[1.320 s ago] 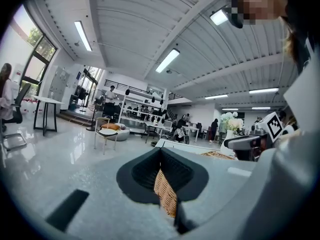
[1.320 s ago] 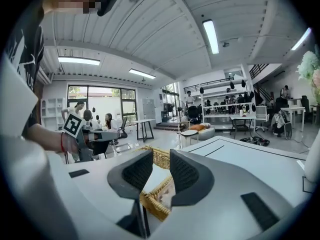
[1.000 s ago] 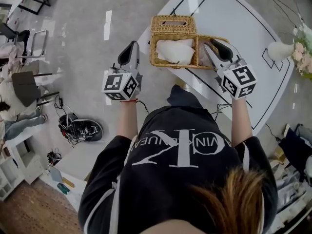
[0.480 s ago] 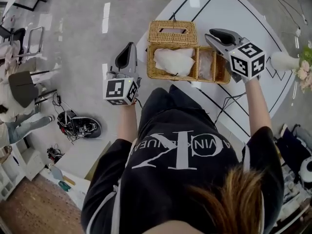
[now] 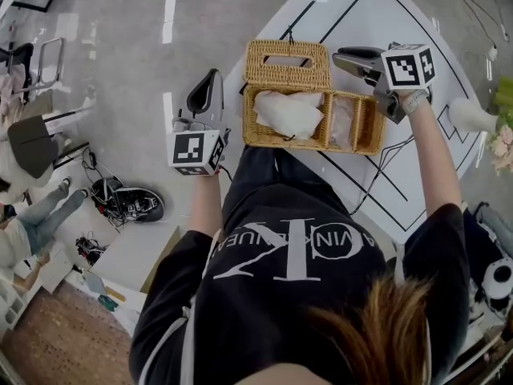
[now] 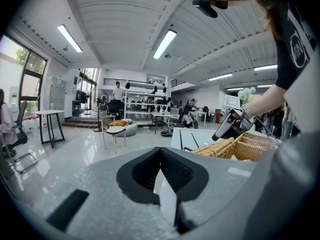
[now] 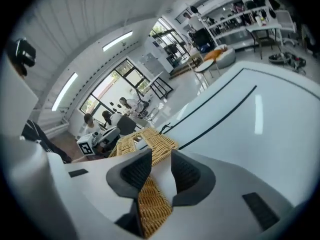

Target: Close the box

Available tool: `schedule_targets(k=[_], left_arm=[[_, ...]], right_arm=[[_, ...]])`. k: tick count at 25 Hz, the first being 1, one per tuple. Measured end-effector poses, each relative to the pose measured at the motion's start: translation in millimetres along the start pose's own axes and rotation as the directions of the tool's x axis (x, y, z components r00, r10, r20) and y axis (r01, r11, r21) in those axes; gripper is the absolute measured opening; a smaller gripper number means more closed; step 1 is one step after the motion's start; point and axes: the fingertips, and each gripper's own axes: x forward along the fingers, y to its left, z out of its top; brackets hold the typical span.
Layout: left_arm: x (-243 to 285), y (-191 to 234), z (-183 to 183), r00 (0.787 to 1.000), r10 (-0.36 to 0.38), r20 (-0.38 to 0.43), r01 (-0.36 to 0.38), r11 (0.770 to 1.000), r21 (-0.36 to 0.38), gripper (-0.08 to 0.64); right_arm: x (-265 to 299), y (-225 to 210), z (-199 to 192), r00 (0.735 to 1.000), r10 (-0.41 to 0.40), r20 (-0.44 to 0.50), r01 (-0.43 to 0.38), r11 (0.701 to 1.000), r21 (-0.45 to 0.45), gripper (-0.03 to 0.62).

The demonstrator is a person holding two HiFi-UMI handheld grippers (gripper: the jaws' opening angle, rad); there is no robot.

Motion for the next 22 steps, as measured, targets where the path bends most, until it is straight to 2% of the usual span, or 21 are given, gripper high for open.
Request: schedule_targets(k=[2, 5, 6, 11, 14, 17, 22], left_arm=[[4.9, -0.6, -1.8, 1.000, -0.011, -0.005, 0.011, 1.000, -0.008, 0.008], [11.7, -0.1, -5.6, 1.000, -0.025, -0.012, 0.025, 1.000, -0.013, 0.007], [12.8, 0.9, -7.7, 1.000, -0.026, -0.016, 0.026, 1.000, -0.018, 0.008], [16.1, 5.6, -13.3, 0.999, -0.024, -0.029, 0.023, 0.999, -0.034, 0.008], [15.9, 8.9, -16.0, 0.999, -0.021, -0.033, 0.019, 0.999, -0.042, 0.008], [14.3, 10.5, -16.1, 0.999, -0.019, -0.033, 0.018, 0.999, -0.050, 0.008], [10.0, 10.4, -12.5, 1.000, -0.016, -0.026, 0.015, 0.999, -0.048, 0.008]], right_arm=[[7.1, 2.3, -5.7, 0.996, 0.086, -0.040, -0.082, 0.992, 0.094, 0.131], [16.4, 9.5, -2.8, 0.968, 0.244, -0.051, -0.231, 0.954, 0.191, 0.167], [18.7, 8.3, -2.8, 0.960, 0.276, -0.054, -0.259, 0.942, 0.215, 0.170], [25.2, -18.2, -12.8, 0.958, 0.265, -0.108, -0.213, 0.911, 0.352, 0.182], [29.4, -17.2, -11.8, 0.952, 0.290, -0.100, -0.233, 0.895, 0.380, 0.142], [28.8, -14.1, -7.6, 0.949, 0.305, -0.075, -0.256, 0.891, 0.376, 0.123], [16.6, -3.2, 8.5, 0.953, 0.301, -0.026, -0.280, 0.912, 0.298, 0.090]])
